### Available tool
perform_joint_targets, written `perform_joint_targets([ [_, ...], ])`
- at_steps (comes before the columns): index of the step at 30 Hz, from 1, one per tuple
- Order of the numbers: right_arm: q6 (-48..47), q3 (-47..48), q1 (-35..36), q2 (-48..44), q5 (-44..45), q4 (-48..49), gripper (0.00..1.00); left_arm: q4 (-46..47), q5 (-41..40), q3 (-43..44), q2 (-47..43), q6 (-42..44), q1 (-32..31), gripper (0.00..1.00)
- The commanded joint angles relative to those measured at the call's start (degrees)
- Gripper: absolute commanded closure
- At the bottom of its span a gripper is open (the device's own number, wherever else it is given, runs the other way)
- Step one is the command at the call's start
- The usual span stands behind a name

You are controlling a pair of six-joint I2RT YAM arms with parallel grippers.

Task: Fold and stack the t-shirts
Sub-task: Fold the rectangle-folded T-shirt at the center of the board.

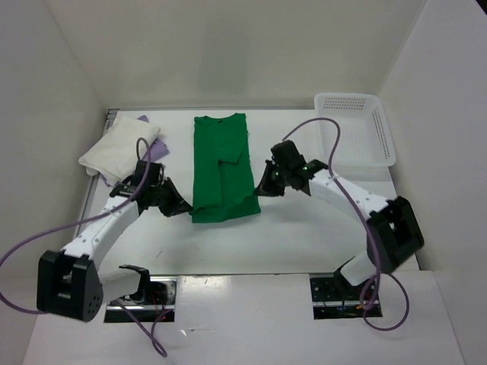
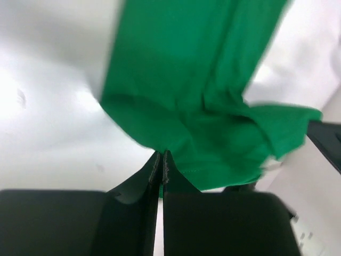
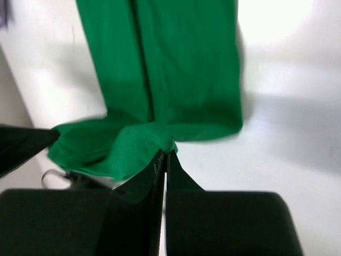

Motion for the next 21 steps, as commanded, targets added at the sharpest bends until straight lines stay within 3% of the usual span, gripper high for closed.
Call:
perform_joint_targets([
  [1,-8.8,8.4,-2.8,8.3,1.0,-0.8,1.0,7.9,-1.1,5.9,6.7,2.9,4.1,0.94],
  [6,-11.6,20.0,-6.8,20.3,-0.7,-0.1,1.0,12.1,-3.1,17.7,22.4,5.9,4.7,0.94],
  [11,-13.4,26.7,-10.8,26.3,-1.3,1.2,1.0,13.6,-5.2,26.4,34.2,7.8,4.7,0.94],
  [21,-14.4,36.4,-13.8,38.4,-4.2,2.8,1.0,15.2,-10.0,32.1,44.0,8.8,4.7,0.93],
])
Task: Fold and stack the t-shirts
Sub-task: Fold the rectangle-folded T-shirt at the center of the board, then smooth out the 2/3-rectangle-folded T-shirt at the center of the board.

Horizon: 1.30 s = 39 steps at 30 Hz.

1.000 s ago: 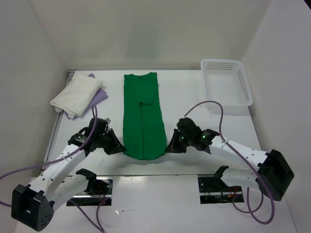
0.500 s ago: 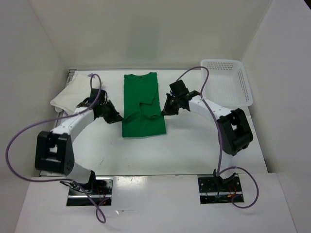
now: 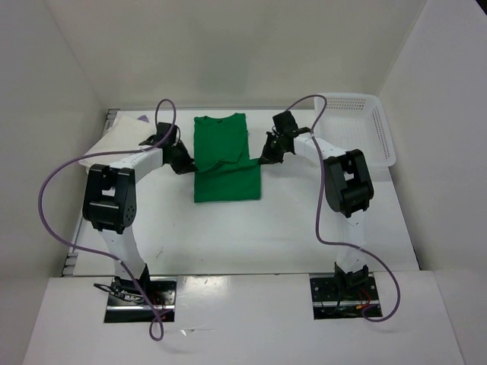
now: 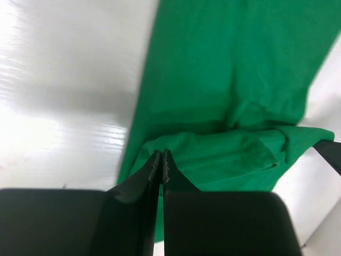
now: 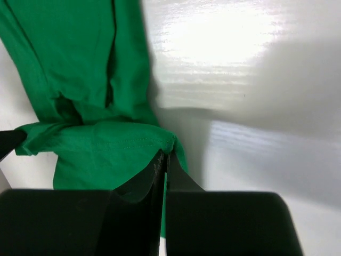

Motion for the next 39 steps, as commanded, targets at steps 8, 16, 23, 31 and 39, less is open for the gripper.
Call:
perform_joint_targets([
  [8,-1.7,7.1,-0.2,2.4,-2.8,2.0,1.0,3.8,-7.4,-0.5,-5.3,-0.5,1.8,0.93],
  [16,-1.7,12.9,-0.2,9.4,-3.7,-0.1,1.0,4.3,-4.6,2.1,0.4,1.1,3.0,0.85],
  [23,-1.7,15.9,-0.2,4.7,-2.6,-0.6,0.6,5.7,-5.3,3.9,-4.8,3.2,3.0,0.33],
  [31,-1.7,3.3,5.6,-5.0,-1.5,3.4,0.91,12.2,5.8,-9.5,-15.3,-4.9,-1.2,0.52],
  [39,-1.0,9.7,9.6,4.7,-3.6,4.1,1.0,18.3,7.7,-19.4,-14.7,-9.9,-8.9,0.56],
])
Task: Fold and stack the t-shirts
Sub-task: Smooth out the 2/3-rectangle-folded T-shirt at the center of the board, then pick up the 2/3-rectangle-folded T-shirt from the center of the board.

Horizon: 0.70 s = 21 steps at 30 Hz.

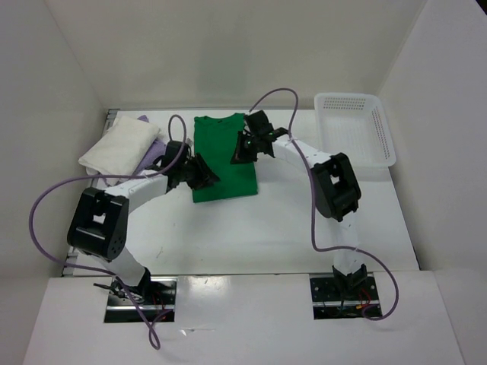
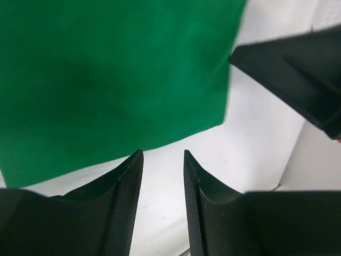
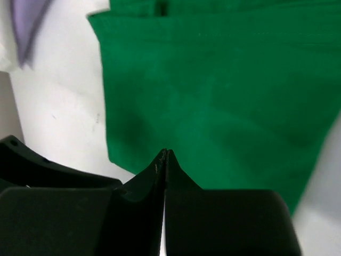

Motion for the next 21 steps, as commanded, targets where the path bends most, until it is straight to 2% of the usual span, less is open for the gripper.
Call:
perform_joint_targets([
  [1,-0.2,4.4,0.3,4.4,-1.5,2.0,1.0,3.8,2.2,-1.6,1.3,-2.1,-0.2,0.56],
  [6,-0.2,7.6,0.3,9.5,-2.5,2.1,1.0,2.8,1.4,-5.5,2.0,-1.6,-0.2,0.56],
  [8,-0.2,8.2,0.3,9.5,-2.0,0.8,1.0,2.3,0.3,-7.5,-1.5,-1.6,-0.2,0.48],
  [9,-0.2,8.2,0.3,7.6,-2.0,0.8,1.0,1.1,-0.5,-8.3,-3.4,-1.6,-0.2,0.44],
  [10,-0.2,4.4,0.3,5.7,-2.0,2.1,1.0,0.3,-1.6,-9.0,-7.7,-1.1,-0.2,0.41],
  [12,-0.2,-0.6,0.3,-1.7,-0.7,3.6,0.99,-2.6,-4.0,-9.8,-11.5,-0.6,0.3,0.41],
  [14,0.4,-9.9,0.3,-7.3,0.0,6.5,0.93,-4.0,-4.0,-12.1,-15.2,-0.6,1.5,0.41],
  [16,0.4,-18.9,-0.4,-14.5,0.6,7.2,0.83,-3.5,-2.0,-14.9,-15.7,-1.2,4.2,0.41],
  [19,0.4,-29.0,-1.8,-21.9,2.0,8.0,0.68,-2.1,-0.7,-19.4,-15.7,-2.5,4.7,0.41],
  [21,0.4,-33.0,-2.5,-24.8,2.0,8.6,0.62,0.0,-0.7,-20.8,-15.7,-3.2,4.7,0.41],
])
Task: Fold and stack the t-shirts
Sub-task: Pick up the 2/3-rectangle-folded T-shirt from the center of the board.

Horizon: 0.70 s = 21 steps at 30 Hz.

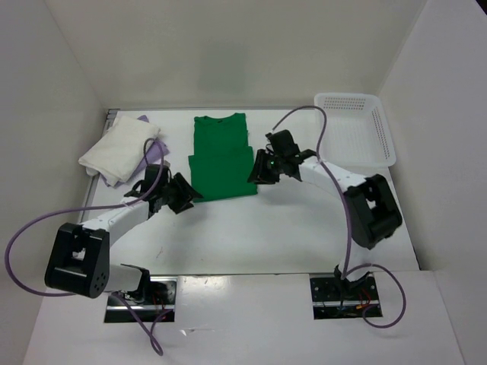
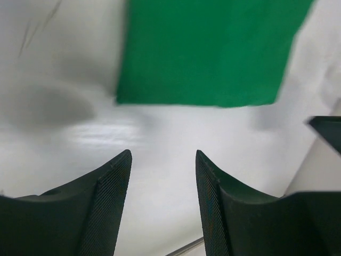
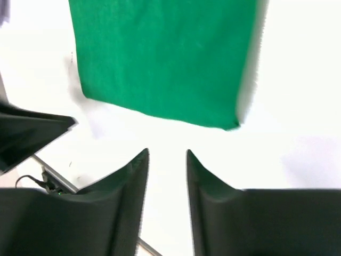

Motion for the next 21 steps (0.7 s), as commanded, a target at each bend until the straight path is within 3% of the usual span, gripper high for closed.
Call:
perform_joint_targets([
  [1,-0.2,-8.6,-2.3,-5.8,1.6,4.3,0.58,1.3,0.4,-2.8,0.6,-1.3,0.4,0.41],
  [5,0.4,-13.5,-3.8,-7.6,1.1,6.9,0.49,1.8,-0.6,-1.0,3.0,-1.3,0.4,0.41],
  [15,3.8,-10.8,-4.3,0.6,-2.2,11.9,0.46,4.2,-1.7,0.6,11.6,-1.2,0.9,0.41],
  [21,5.6,-10.2,-4.3,5.9,-3.4,14.7,0.46,4.7,-4.2,1.2,12.9,-1.8,0.9,0.58],
])
